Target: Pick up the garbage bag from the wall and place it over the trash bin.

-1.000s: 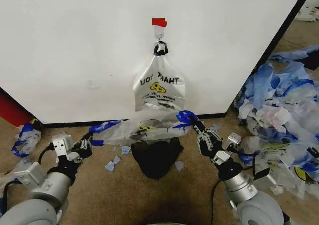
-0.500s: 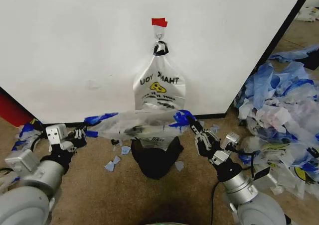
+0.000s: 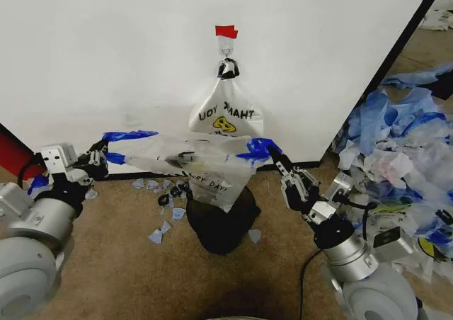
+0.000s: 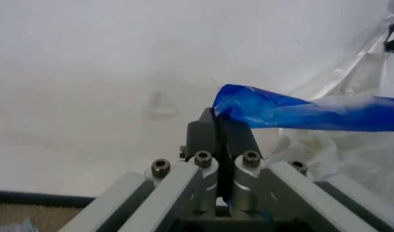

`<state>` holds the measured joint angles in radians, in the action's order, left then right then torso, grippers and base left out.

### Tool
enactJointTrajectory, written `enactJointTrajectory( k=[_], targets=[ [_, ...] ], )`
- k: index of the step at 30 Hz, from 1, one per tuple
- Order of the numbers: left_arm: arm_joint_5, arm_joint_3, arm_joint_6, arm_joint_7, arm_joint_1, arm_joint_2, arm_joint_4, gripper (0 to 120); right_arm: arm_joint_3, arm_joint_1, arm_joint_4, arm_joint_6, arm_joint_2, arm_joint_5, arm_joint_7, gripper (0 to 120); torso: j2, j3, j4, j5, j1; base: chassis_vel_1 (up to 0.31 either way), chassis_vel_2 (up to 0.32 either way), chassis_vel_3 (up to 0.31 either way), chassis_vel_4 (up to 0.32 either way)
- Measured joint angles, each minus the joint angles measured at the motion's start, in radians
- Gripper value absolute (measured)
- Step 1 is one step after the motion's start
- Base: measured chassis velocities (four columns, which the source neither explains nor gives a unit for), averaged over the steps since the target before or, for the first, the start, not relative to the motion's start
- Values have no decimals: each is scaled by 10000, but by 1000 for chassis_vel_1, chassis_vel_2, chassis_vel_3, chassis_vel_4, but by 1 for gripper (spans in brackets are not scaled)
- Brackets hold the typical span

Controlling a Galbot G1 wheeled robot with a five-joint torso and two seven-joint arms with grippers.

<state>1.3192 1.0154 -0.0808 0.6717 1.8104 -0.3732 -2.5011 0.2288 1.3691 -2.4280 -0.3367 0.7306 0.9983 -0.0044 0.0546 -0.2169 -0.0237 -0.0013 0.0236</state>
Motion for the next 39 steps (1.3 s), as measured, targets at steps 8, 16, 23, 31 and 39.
enactJointTrajectory(
  k=[8, 16, 23, 31, 39],
  targets=[
    [725, -3, -3, 215, -16, 34, 6, 0, 379, 276, -678, 396, -378, 92, 873, 0, 0, 0, 0, 3, 0, 0, 0, 0, 0],
    [606, -1118, 23, 83, 87, -46, 12, 0, 579, 277, -755, 779, -456, 256, 1866, 0, 0, 0, 1, 0, -1, 0, 0, 0, 0],
    [1216, -1194, -109, -98, 22, 369, 13, 0, 1103, 357, -754, 896, -735, 526, 1960, 0, 0, 0, -2, 4, -1, 0, 0, 0, 0],
    [2065, -723, -111, 214, 18, 960, 11, 0, 1645, 647, -740, 1495, -801, 765, 3164, 0, 0, 0, -2, 5, -1, 0, 0, 0, 0],
    [2004, -1416, 45, 302, -151, 791, 9, 0, 1634, 719, -732, 1941, -699, 661, 4154, 0, 0, 0, -2, 2, -1, 0, 0, 0, 0]
  ],
)
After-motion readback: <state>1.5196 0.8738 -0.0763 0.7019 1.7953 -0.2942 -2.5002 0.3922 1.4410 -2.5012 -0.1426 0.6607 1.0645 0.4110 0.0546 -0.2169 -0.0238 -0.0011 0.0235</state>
